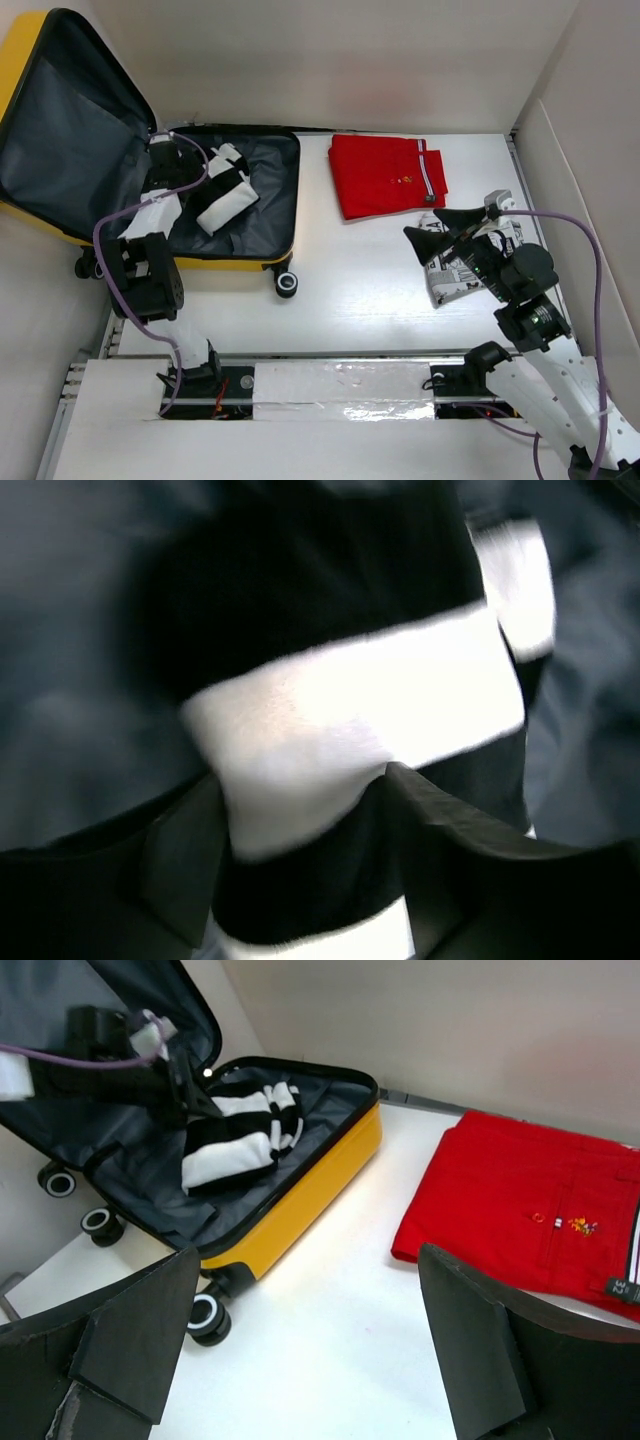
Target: Pack the luggage
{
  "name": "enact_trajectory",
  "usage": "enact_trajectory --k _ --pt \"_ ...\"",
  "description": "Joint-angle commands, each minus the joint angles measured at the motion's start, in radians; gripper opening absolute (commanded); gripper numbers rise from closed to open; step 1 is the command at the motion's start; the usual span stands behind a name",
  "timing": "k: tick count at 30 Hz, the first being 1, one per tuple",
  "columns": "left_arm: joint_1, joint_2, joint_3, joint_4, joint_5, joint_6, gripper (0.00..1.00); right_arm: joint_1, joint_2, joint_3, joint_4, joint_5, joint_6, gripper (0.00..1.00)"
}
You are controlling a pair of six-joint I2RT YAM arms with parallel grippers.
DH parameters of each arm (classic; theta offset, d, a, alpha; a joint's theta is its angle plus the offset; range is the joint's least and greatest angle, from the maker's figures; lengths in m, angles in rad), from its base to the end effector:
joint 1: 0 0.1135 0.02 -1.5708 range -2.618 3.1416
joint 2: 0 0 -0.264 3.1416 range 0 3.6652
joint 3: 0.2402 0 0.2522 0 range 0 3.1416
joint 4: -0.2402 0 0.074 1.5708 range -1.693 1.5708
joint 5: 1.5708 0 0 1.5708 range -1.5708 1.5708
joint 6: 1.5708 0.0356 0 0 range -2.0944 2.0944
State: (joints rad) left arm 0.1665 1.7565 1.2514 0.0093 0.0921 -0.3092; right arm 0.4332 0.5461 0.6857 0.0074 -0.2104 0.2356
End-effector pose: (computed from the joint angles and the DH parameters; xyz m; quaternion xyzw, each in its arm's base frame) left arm 0.4033 0.0645 0.2549 -0.1793 0.8395 -0.0759 0.5073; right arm 0.1206 0.0639 0.3600 -0.1432 0.6386 0.3119 0.6887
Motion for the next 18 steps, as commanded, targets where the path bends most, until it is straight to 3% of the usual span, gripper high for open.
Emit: enact_trajectory --k 1,4,11,14,15,16,18 --pt "0.002 -0.117 0.006 -0.072 -0.325 -0.080 0.60 0.004 0.003 -0.005 0.043 -0.001 -0.009 0.96" --pt "-0.007 -0.166 0.006 -0.108 -0.439 -0.122 0.69 0.004 0.003 -0.005 0.039 0.017 -0.007 0.97" --pt "-0.151 -0.293 0.011 -0.092 -0.453 -0.114 0.67 0.004 -0.020 -0.012 0.020 0.075 0.002 0.92" --pt "-0.353 -0.299 0.057 -0.069 -0.459 -0.064 0.62 0.004 -0.040 -0.020 0.020 0.121 0.010 0.44" --pt "-0.411 -0.287 0.103 -0.069 -0.441 -0.054 0.58 0.004 -0.044 -0.025 0.022 0.149 0.017 0.14" --pt "-0.520 -0.269 0.130 -0.071 -0.433 -0.045 0.52 0.004 -0.055 -0.028 0.022 0.160 0.018 0.07" --pt "-0.606 -0.183 0.236 -0.095 -0.396 -0.057 0.50 0.004 -0.063 -0.031 0.013 0.199 0.019 0.00"
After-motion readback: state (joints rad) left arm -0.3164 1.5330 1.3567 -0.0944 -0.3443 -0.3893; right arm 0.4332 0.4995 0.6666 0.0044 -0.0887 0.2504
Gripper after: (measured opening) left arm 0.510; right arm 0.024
